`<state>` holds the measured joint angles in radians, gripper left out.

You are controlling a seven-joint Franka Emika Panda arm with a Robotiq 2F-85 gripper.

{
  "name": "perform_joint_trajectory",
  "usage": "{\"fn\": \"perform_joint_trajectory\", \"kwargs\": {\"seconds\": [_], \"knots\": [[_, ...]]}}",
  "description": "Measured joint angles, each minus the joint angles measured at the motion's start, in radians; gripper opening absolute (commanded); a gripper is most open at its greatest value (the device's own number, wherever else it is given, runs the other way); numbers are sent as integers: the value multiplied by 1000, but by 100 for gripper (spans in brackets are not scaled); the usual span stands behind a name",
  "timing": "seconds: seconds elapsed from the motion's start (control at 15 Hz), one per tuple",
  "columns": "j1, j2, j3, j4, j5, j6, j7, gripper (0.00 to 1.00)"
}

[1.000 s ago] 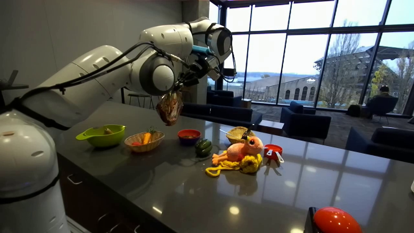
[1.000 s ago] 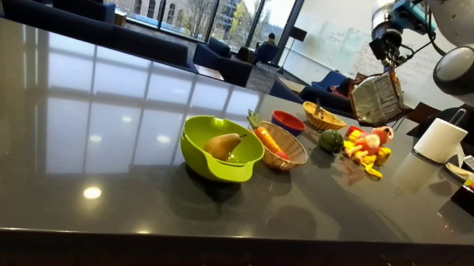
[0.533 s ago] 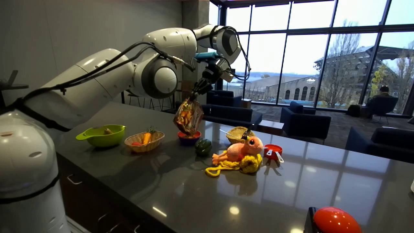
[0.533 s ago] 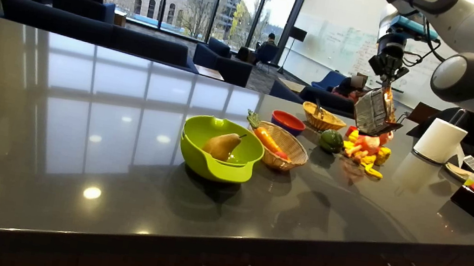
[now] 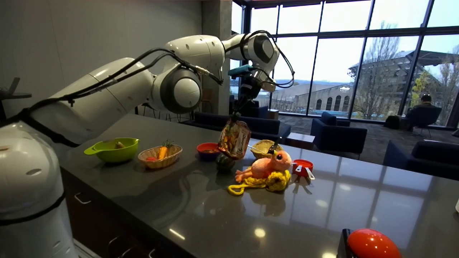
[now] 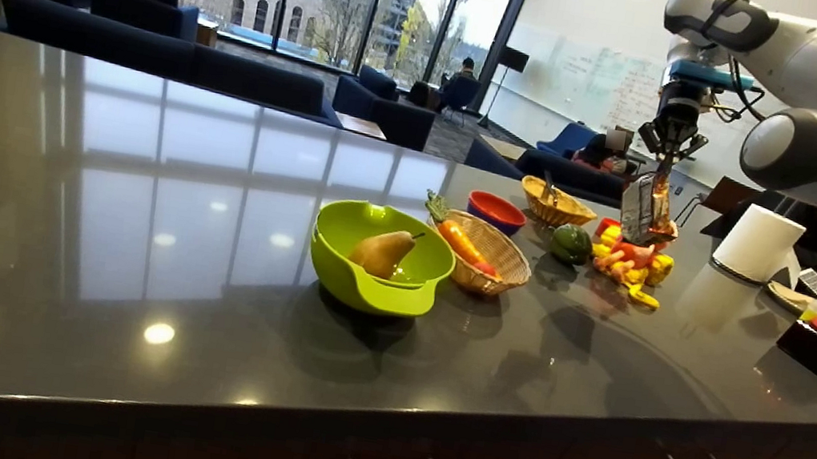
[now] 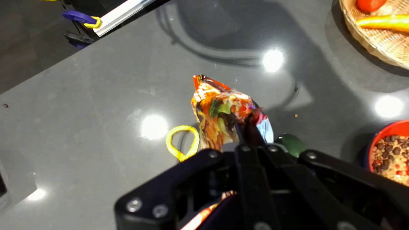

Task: Move the orange packet to the right

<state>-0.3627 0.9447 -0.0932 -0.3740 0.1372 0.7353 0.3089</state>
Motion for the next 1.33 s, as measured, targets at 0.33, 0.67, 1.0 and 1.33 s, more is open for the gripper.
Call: {"fn": "perform_joint_trajectory", "kwargs": {"seconds": [0.33,0.67,1.0,1.33], "knots": [[-44,-11,0,3,4,-17,85,0],[-64,-31,-1,2,6,-51,228,0],[-76,-30,-17,-1,3,-58,377,0],[-92,-16,-61,-2,-15,-44,488,0]]}}
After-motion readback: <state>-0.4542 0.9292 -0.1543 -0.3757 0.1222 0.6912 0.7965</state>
